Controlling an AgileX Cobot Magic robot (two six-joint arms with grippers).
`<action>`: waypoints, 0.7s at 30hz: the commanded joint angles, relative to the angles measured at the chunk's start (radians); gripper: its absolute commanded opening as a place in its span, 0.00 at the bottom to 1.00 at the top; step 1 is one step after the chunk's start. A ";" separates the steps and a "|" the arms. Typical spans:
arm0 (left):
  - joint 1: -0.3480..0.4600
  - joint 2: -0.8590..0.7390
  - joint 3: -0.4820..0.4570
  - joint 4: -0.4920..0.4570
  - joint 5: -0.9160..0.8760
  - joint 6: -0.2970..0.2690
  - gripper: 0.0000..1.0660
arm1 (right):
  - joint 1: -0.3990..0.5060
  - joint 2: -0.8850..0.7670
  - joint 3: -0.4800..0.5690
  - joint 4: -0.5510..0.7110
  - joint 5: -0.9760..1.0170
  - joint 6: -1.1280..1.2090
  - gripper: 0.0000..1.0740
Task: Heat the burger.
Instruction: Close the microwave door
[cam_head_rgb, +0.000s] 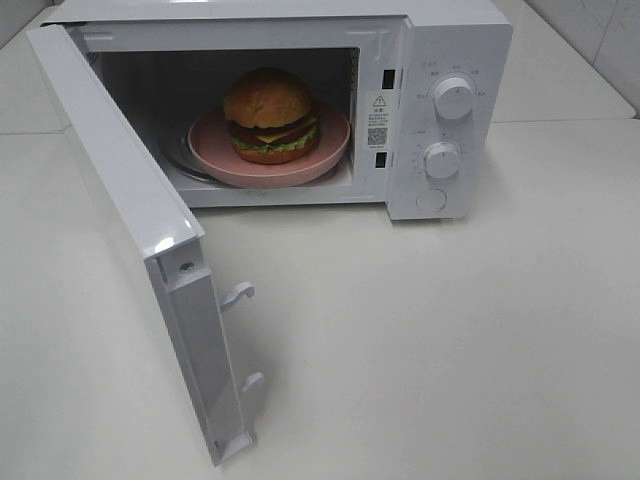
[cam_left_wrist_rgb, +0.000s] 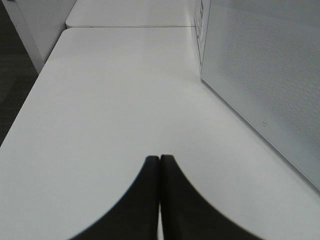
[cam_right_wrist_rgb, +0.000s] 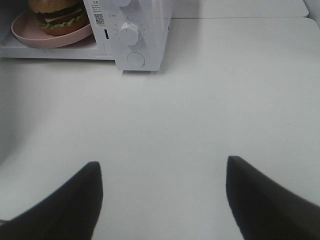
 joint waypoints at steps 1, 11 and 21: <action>0.003 -0.021 0.002 -0.005 -0.013 -0.001 0.00 | -0.004 -0.027 0.002 -0.007 -0.017 -0.018 0.62; 0.003 -0.021 0.002 -0.008 -0.013 -0.001 0.00 | -0.004 -0.027 0.002 -0.007 -0.017 -0.018 0.62; 0.003 0.078 -0.024 -0.054 -0.267 0.107 0.00 | -0.004 -0.027 0.002 -0.007 -0.017 -0.018 0.62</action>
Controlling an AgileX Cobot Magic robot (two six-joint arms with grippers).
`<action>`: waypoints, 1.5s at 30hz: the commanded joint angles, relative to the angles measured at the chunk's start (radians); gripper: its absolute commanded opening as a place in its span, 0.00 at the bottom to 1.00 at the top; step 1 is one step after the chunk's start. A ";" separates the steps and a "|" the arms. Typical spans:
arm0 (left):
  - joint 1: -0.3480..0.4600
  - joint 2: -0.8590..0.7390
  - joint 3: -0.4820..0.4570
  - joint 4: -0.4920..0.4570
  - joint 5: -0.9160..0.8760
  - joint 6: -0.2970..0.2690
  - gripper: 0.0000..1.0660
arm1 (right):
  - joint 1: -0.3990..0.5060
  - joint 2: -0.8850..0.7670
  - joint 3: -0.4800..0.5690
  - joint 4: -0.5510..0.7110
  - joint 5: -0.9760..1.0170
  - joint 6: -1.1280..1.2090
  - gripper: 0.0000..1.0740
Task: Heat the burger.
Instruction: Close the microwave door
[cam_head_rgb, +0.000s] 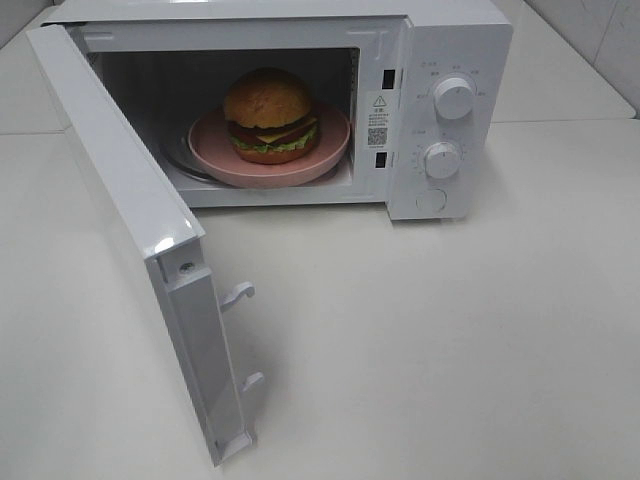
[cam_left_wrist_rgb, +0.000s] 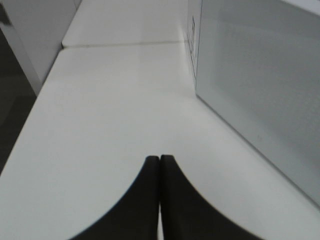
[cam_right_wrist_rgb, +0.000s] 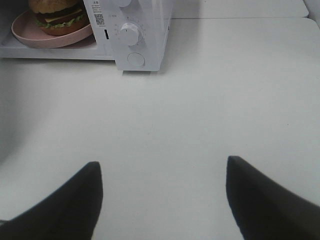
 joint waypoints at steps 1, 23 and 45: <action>0.003 0.063 -0.002 -0.034 -0.206 0.035 0.00 | -0.004 -0.027 0.002 -0.007 -0.017 -0.017 0.62; -0.134 0.968 0.010 -0.293 -0.838 0.320 0.00 | -0.004 -0.027 0.002 -0.007 -0.017 -0.017 0.62; -0.427 1.430 -0.253 -0.301 -0.984 0.321 0.00 | -0.004 -0.027 0.002 -0.007 -0.017 -0.017 0.62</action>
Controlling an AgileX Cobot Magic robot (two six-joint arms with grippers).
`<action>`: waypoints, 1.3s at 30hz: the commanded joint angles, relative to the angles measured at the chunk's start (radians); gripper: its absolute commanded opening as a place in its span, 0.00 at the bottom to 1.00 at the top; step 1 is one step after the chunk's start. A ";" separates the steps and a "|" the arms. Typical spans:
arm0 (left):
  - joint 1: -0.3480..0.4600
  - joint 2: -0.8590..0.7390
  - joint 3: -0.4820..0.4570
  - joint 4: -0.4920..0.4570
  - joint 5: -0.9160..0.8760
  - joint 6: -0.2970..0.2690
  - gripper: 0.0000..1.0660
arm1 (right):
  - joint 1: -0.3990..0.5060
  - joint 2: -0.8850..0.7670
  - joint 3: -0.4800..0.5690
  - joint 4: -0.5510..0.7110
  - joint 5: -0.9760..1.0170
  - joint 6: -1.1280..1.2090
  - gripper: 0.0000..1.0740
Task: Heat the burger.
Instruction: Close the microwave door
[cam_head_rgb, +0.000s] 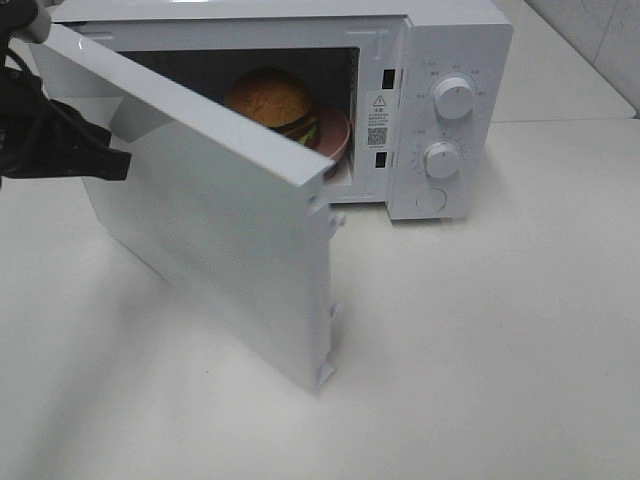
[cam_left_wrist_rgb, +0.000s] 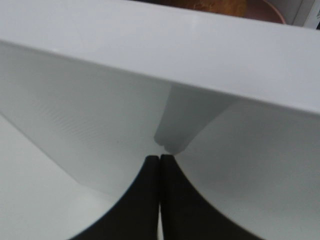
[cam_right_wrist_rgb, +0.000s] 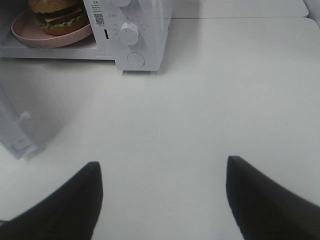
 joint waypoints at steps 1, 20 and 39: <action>-0.019 0.027 -0.029 -0.013 -0.041 -0.002 0.00 | -0.004 -0.027 0.002 -0.007 -0.017 -0.017 0.62; -0.122 0.256 -0.261 -0.013 -0.081 -0.002 0.00 | -0.004 -0.027 0.002 -0.007 -0.017 -0.017 0.62; -0.182 0.436 -0.484 -0.013 -0.080 -0.002 0.00 | -0.004 -0.027 0.002 -0.007 -0.017 -0.017 0.62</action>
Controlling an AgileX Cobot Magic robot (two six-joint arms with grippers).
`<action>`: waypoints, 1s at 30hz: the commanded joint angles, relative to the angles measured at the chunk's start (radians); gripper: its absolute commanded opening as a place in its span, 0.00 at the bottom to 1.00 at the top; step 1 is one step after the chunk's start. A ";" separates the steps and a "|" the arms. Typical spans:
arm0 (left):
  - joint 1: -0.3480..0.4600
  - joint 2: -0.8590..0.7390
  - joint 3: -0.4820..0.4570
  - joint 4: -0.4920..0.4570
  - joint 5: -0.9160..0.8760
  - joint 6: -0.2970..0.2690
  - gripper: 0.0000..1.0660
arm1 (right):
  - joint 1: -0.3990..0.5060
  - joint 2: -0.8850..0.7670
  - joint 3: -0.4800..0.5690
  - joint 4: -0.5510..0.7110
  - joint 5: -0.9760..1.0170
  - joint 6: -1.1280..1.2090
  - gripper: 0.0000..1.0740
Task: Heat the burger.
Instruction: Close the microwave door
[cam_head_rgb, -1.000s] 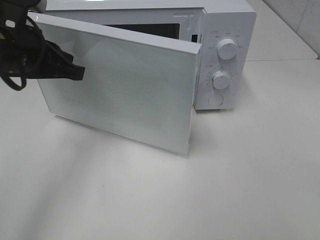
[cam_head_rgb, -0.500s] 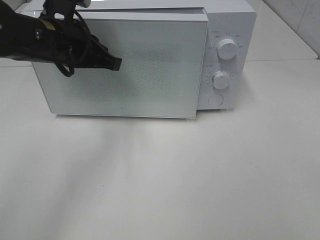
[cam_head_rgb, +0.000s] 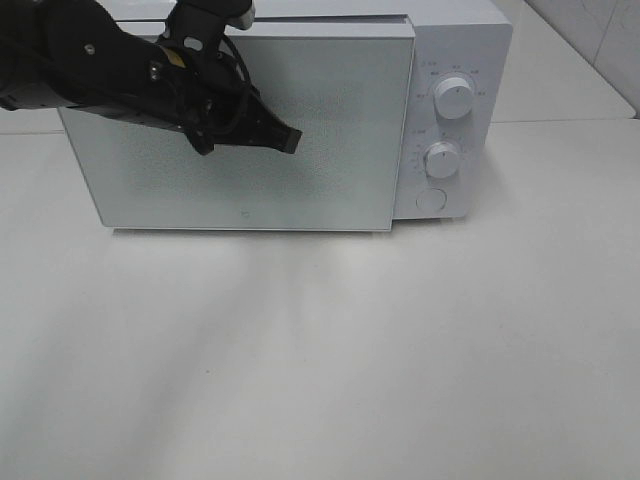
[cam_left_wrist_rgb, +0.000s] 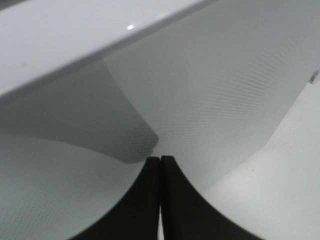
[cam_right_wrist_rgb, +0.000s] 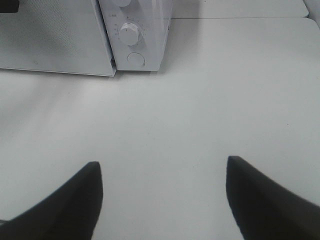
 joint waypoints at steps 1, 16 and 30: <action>0.008 0.030 -0.056 -0.006 -0.107 -0.002 0.00 | -0.004 -0.027 0.002 -0.007 -0.017 -0.017 0.62; -0.044 0.149 -0.237 -0.006 -0.090 -0.002 0.00 | -0.004 -0.027 0.002 -0.007 -0.017 -0.017 0.62; -0.065 0.202 -0.327 0.009 -0.091 -0.002 0.00 | -0.004 -0.027 0.002 -0.007 -0.017 -0.017 0.62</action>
